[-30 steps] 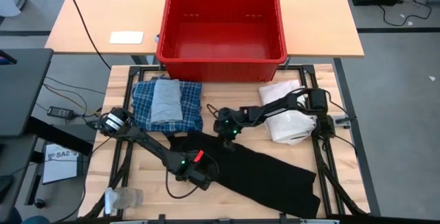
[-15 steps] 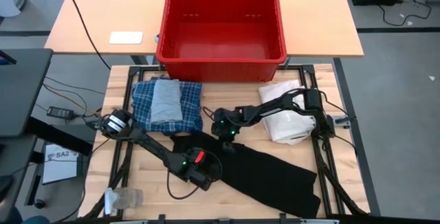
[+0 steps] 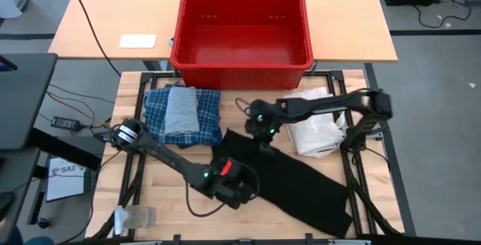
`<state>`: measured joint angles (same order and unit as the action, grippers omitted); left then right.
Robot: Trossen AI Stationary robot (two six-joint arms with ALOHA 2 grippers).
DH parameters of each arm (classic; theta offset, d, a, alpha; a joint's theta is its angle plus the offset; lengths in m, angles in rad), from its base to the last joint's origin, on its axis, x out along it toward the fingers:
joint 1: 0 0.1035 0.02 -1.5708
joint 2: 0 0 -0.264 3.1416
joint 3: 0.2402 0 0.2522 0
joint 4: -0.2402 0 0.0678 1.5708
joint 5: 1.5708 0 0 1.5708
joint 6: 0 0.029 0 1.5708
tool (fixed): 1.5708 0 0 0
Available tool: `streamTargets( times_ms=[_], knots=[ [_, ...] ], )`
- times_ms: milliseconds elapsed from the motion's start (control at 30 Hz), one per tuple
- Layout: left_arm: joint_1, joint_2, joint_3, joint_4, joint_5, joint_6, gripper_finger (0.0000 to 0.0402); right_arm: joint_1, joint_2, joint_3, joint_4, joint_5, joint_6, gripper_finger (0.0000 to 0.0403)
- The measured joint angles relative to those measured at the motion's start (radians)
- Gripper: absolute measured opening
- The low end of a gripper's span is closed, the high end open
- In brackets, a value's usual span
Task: Fold Laundry from Bin
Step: Fold the black shirt
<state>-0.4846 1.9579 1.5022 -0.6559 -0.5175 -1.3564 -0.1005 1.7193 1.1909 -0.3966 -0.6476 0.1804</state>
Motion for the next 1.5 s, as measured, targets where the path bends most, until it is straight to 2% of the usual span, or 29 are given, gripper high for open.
streamTargets(
  times_ms=[100,200,367,500,667,733,833,967,1100,1267,1500],
  knots=[
    [0.014,-0.002,0.135,-0.146,-0.068,0.076,0.0002,-0.002,-0.093,0.002,-0.023,0.060,0.003,0.0018],
    [0.032,-0.002,0.271,-0.363,-0.112,0.125,0.0002,-0.008,-0.164,0.001,-0.024,0.126,0.011,0.0018],
    [0.081,-0.004,0.456,-0.631,-0.126,0.211,0.0002,-0.055,-0.269,0.002,0.027,0.197,0.005,0.0018],
    [0.131,-0.005,0.589,-0.765,-0.152,0.311,0.0002,-0.130,-0.322,0.014,0.083,0.209,-0.007,0.0018],
    [0.210,-0.008,0.785,-0.859,-0.176,0.477,0.0002,-0.218,-0.331,0.136,0.074,0.185,-0.082,0.0018],
    [0.242,-0.010,0.856,-0.851,-0.187,0.552,0.0002,-0.239,-0.330,0.206,0.050,0.187,-0.116,0.0018],
    [0.280,-0.094,0.809,-0.716,-0.196,0.666,0.0002,-0.261,-0.332,0.310,-0.003,0.194,-0.158,0.0018],
    [0.305,-0.180,0.817,-0.593,-0.187,0.798,0.0002,-0.277,-0.333,0.432,-0.113,0.183,-0.173,0.0018],
    [0.310,-0.237,0.817,-0.486,-0.105,0.916,0.0002,-0.264,-0.343,0.479,-0.227,0.196,-0.164,0.0018],
    [0.289,-0.252,0.818,-0.483,0.019,0.993,0.0002,-0.196,-0.386,0.479,-0.313,0.285,-0.101,0.0018],
    [0.299,-0.260,0.816,-0.533,0.058,1.091,0.0002,-0.074,-0.407,0.479,-0.319,0.508,0.048,0.0018]
  ],
)
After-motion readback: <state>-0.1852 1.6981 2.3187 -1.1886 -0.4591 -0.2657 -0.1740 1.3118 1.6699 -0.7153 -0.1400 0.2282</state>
